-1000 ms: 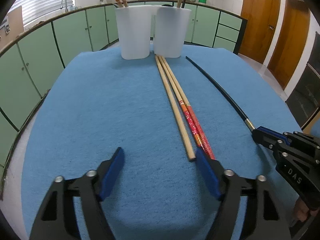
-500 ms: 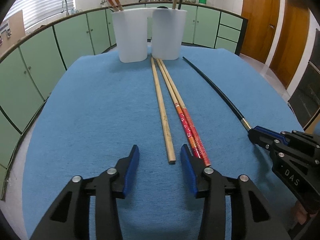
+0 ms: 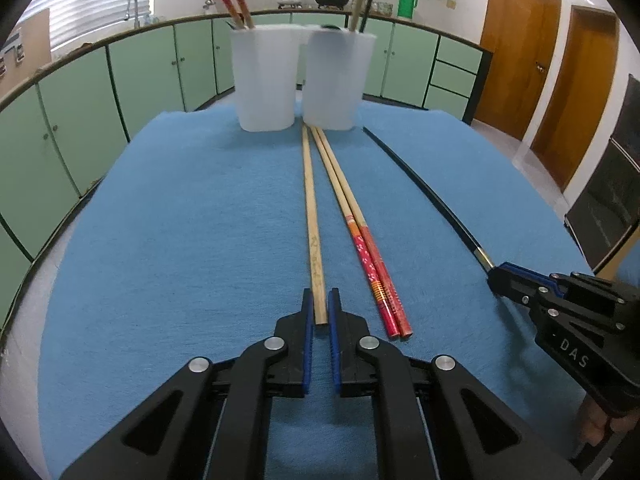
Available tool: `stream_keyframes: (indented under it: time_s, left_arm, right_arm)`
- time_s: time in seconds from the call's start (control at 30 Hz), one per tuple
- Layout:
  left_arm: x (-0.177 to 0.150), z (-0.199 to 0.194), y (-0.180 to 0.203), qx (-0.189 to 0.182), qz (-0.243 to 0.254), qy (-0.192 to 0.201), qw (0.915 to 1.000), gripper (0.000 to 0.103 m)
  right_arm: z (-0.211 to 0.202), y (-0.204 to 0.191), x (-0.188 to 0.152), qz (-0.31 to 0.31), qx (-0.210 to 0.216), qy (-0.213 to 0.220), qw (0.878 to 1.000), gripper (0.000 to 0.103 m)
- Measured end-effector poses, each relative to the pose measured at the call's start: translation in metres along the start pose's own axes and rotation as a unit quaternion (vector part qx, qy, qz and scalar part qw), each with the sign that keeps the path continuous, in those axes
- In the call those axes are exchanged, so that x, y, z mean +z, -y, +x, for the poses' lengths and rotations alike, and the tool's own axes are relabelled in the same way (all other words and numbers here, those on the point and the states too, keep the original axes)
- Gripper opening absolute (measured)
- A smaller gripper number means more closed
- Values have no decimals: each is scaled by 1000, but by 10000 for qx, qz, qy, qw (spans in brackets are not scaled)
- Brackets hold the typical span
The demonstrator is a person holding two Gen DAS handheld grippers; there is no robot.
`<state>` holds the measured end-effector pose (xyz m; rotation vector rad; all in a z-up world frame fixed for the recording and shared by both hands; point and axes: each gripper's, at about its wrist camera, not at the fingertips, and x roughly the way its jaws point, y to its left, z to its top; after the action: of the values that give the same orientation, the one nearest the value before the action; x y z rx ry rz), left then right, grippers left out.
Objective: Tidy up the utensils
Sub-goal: 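Lift both chopsticks and insert them upright into the white holder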
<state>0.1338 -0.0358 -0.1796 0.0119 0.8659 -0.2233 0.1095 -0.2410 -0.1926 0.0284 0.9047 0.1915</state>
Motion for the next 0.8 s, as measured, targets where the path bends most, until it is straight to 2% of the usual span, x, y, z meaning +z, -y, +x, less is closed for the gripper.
stream_keyframes:
  time_s: [0.13,0.33,0.57,0.8]
  left_arm:
    - [8,-23,-7,33,43,247,9997,6]
    - [30,-66,-16,-53,57,736,9973,6]
    - [61,-100,-18,-251,109,1269,9915,6]
    - [97,-119,-21,-343,222,1657,9853,6]
  right_arm:
    - [-6,0,2,-29,-54,21,10000,6]
    - [-30,-3,19,-143,-114,319,9993,6]
    - [-71,-4,57,-311,-108,825,9960,6]
    - [-105,0,108,-334,170,1195,9921,6]
